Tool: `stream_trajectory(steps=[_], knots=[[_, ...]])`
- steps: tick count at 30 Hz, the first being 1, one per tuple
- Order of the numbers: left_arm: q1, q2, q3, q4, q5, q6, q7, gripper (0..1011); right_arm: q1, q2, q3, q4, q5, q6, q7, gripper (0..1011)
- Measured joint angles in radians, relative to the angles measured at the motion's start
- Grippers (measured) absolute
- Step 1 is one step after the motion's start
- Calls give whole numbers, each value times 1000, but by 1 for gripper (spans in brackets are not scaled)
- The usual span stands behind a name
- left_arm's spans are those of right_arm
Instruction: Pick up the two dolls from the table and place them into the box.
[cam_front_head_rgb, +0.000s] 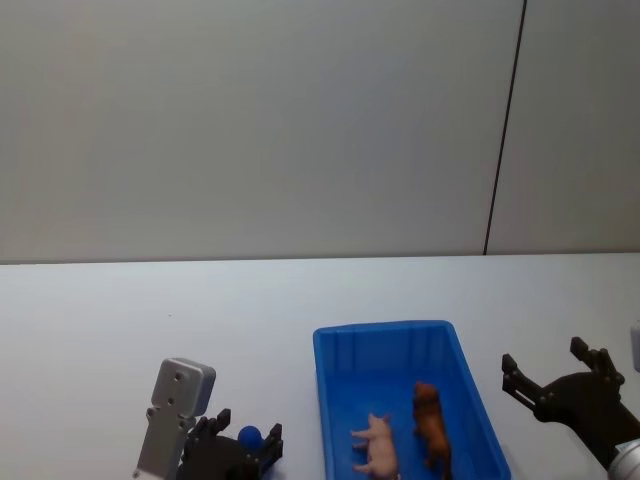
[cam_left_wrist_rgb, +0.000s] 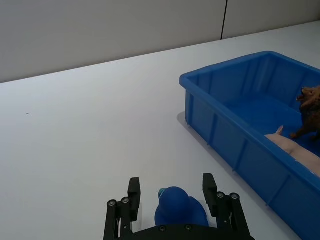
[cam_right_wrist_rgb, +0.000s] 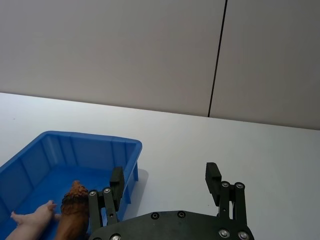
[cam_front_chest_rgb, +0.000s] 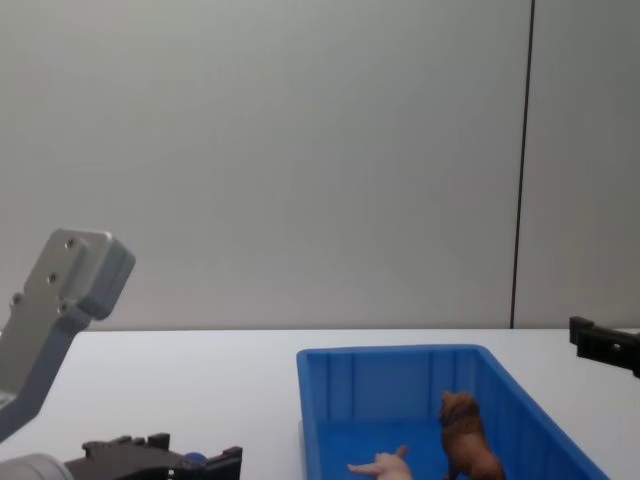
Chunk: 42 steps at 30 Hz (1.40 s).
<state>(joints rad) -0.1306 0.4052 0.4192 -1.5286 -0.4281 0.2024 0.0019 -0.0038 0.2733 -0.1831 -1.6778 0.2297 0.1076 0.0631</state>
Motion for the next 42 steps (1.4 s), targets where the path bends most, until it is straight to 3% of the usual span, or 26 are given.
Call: stream_trajectory(steps=[16,32,42], knots=[[1,-11,0,40,-9,-17,-17,329,0,0,0,0,0,0,0,1001],[-6,-9,-13,0,32,-75,-40,226,0,0,0,0,0,0,0,1001],[-40,-15,-25,-45,66,-117,-105,170,0,0,0,0,0,0,0,1001]])
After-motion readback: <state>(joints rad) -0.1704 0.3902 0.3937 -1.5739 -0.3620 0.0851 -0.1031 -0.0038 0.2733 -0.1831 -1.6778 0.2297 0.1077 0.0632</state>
